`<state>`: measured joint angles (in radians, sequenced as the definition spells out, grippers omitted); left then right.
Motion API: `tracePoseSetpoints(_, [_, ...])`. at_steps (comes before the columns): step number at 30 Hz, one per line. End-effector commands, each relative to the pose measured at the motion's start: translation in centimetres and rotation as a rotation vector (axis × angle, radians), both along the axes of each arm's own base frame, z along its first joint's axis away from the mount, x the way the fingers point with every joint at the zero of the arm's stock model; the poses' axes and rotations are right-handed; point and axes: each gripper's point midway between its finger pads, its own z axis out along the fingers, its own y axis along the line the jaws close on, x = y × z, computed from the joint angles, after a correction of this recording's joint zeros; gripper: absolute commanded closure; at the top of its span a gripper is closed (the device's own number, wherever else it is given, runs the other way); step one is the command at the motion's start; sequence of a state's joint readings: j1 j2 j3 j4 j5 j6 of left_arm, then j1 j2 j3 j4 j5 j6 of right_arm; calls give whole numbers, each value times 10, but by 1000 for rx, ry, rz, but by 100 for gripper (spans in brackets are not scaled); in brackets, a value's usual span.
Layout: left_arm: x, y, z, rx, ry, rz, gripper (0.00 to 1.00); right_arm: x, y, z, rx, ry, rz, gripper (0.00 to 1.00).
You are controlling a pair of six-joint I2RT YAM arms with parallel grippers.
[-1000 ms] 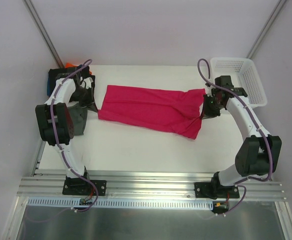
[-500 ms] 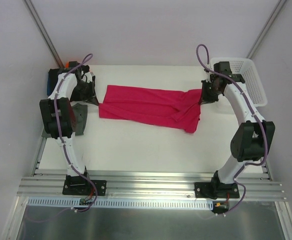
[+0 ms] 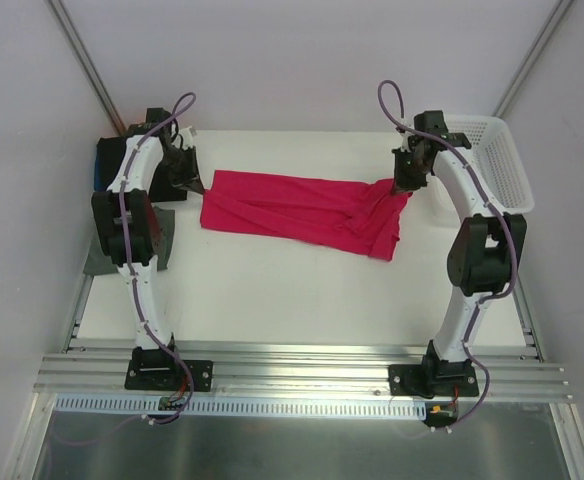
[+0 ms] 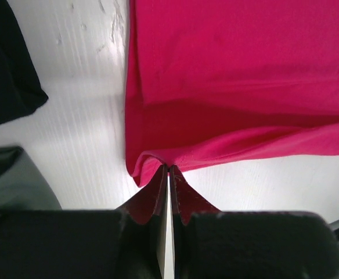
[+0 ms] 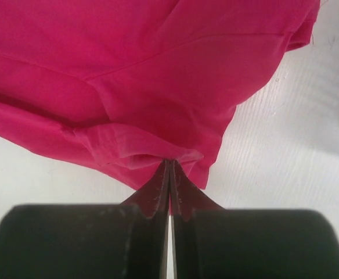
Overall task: Fold and stack the t-shirts
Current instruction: Fold the tshirt
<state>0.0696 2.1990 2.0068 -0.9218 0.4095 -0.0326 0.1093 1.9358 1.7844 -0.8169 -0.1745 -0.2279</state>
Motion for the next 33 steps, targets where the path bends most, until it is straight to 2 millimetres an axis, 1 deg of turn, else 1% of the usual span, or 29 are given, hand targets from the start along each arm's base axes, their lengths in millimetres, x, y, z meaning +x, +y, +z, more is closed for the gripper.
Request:
tracePoseSetpoints(1, [16,7,4,34,-49,-9,100,18,0,10,-37,-62,28,100])
tracePoseSetpoints(2, [17,8,2,37,-47,-8,100,21,0,10,-46,-66,28,99])
tracePoseSetpoints(4, [19,11,-4,51,-41,-1,100,25,-1,2,-60,-55,31,99])
tracePoseSetpoints(5, [20,12,-5,55,-41,0,100,28,-1,4,-64,-65,31,99])
tracePoseSetpoints(6, [21,12,-9,56,-36,1,100,31,-1,0,-68,-61,32,100])
tracePoseSetpoints(8, [24,13,-13,65,-35,2,100,34,-3,-1,-83,-66,29,99])
tracePoseSetpoints(9, [24,15,-18,70,-26,5,100,36,-4,-3,-91,-67,29,100])
tracePoseSetpoints(11, [27,17,-21,79,-25,8,100,40,-7,-7,-109,-65,25,99])
tracePoseSetpoints(12, [29,16,-23,77,-27,7,100,43,-8,-6,-112,-73,24,99])
tracePoseSetpoints(13, [31,16,-23,79,-31,7,100,44,-9,-10,-120,-66,22,100])
tracePoseSetpoints(15, [36,14,-22,70,-46,3,99,45,-10,-9,-125,-70,22,99])
tracePoseSetpoints(16, [37,13,-21,65,-52,1,86,45,-11,-11,-132,-69,21,99])
tracePoseSetpoints(17, [39,12,-19,59,-59,-3,52,45,-12,-14,-138,-63,21,99])
tracePoseSetpoints(18, [39,12,-16,65,-66,-2,34,45,-13,-15,-141,-60,24,99])
tracePoseSetpoints(20, [36,12,-13,68,-67,-1,16,42,-15,-21,-154,-45,22,99])
tracePoseSetpoints(22, [26,11,-7,63,-60,0,14,42,-16,-23,-156,-43,22,99])
tracePoseSetpoints(23, [15,9,-6,57,-42,1,14,40,-16,-27,-157,-32,23,99])
tracePoseSetpoints(26, [-5,2,-6,15,-3,4,19,39,-14,-31,-155,-27,31,100])
tracePoseSetpoints(27, [-17,-1,-5,3,20,5,22,39,-14,-33,-158,-25,35,100])
tracePoseSetpoints(30, [-35,-12,-6,-58,59,4,35,37,-12,-38,-162,-14,45,99])
tracePoseSetpoints(31, [-39,-20,-4,-81,65,-11,35,37,-13,-38,-164,-15,43,99])
tracePoseSetpoints(33, [-43,-26,-5,-99,74,-24,37,38,-12,-39,-167,-17,46,99])
